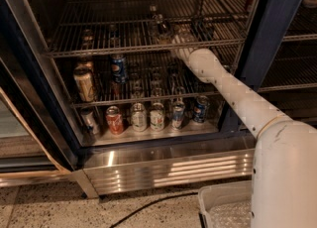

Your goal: Pick blue plastic bottle from middle shelf of fridge

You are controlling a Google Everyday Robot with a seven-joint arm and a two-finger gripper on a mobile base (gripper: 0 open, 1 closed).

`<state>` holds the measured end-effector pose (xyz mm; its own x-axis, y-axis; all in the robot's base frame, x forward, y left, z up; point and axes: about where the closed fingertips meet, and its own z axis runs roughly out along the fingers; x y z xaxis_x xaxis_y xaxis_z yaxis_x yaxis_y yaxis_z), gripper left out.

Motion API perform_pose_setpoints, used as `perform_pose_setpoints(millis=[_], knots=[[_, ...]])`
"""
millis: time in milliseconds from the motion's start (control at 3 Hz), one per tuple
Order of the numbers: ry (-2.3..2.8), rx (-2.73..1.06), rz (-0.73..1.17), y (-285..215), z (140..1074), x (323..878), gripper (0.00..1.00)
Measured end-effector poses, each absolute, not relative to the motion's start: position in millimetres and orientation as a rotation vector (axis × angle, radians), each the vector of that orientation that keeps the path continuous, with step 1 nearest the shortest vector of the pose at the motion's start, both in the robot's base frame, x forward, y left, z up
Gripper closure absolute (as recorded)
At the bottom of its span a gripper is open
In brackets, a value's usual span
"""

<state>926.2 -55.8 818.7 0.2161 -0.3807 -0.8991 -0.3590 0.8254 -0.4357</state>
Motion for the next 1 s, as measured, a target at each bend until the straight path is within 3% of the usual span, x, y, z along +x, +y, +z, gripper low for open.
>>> perform_pose_setpoints(millis=[1000], knots=[[1.335,-0.724,-0.052,-54,828,905,1.0]])
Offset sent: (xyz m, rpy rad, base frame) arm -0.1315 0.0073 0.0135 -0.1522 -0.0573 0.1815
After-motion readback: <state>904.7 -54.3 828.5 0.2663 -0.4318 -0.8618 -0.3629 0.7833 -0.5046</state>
